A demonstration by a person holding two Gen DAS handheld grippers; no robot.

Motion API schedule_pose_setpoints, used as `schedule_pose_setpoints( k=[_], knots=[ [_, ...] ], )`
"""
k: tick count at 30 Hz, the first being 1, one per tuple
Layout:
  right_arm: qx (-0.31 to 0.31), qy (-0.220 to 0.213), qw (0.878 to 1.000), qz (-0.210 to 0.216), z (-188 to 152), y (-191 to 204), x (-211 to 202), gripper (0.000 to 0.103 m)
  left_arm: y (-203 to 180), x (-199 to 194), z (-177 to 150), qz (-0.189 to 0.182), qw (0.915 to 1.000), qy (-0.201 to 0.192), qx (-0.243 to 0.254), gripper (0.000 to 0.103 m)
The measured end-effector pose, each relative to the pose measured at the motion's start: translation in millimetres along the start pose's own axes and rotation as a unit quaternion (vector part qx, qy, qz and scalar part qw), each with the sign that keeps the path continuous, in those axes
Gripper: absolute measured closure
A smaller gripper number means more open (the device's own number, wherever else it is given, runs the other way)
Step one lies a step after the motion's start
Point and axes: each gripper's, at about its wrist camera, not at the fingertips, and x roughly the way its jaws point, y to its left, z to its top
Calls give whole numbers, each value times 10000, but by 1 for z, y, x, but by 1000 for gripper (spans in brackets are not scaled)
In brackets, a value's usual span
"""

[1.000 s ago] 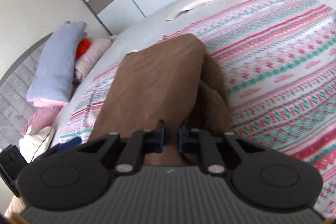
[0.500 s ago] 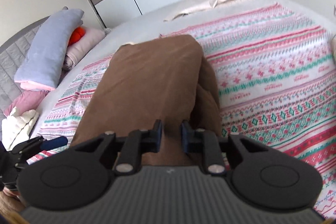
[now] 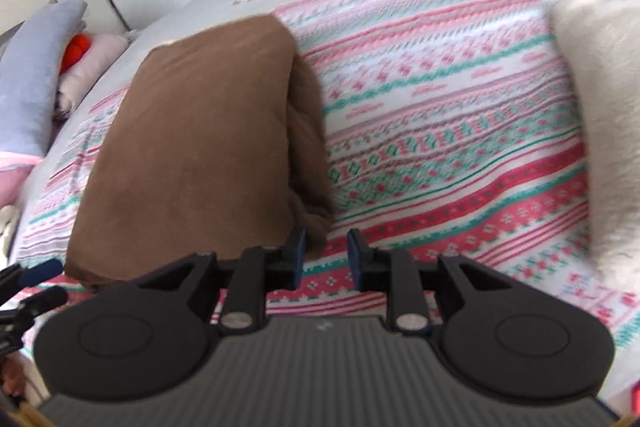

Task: Fold large clothes
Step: 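Open the right tool and withdraw both tools from the folded jacket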

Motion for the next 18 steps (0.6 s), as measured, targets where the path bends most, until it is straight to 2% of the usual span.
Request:
schedule_pose_setpoints(
  k=[1, 2, 3, 5, 8, 9, 10, 12, 18],
  knots=[
    [-78, -121, 9999, -67, -1, 6, -8, 63, -6, -4, 1, 92, 10000, -13, -33, 45],
    [-171, -278, 9994, -133, -2, 11, -16, 55, -12, -7, 3, 206, 9998, -31, -53, 38],
    [-282, -457, 9984, -183, -4, 18, -24, 41, -18, -10, 4, 306, 9995, -53, -63, 32],
    [-526, -719, 9958, -202, -10, 31, -38, 38, -30, -15, 8, 547, 9984, -66, -101, 22],
    [-669, -922, 9930, -311, -21, 48, -51, 37, -45, -16, 11, 1087, 9939, 6, -164, 18],
    [-705, -970, 9922, -348, -24, 53, -54, 34, -49, -15, 12, 1260, 9918, 48, -199, 16],
    [-732, -1015, 9914, -375, -27, 57, -57, 27, -52, -15, 12, 1404, 9898, 73, -247, 13],
    [-794, -1112, 9898, -406, -32, 65, -63, 19, -55, -15, 11, 1628, 9861, 58, -329, 2],
    [-966, -1358, 9837, -669, -42, 82, -72, 2, -57, -14, 8, 2453, 9678, 111, -550, 0]
  ],
)
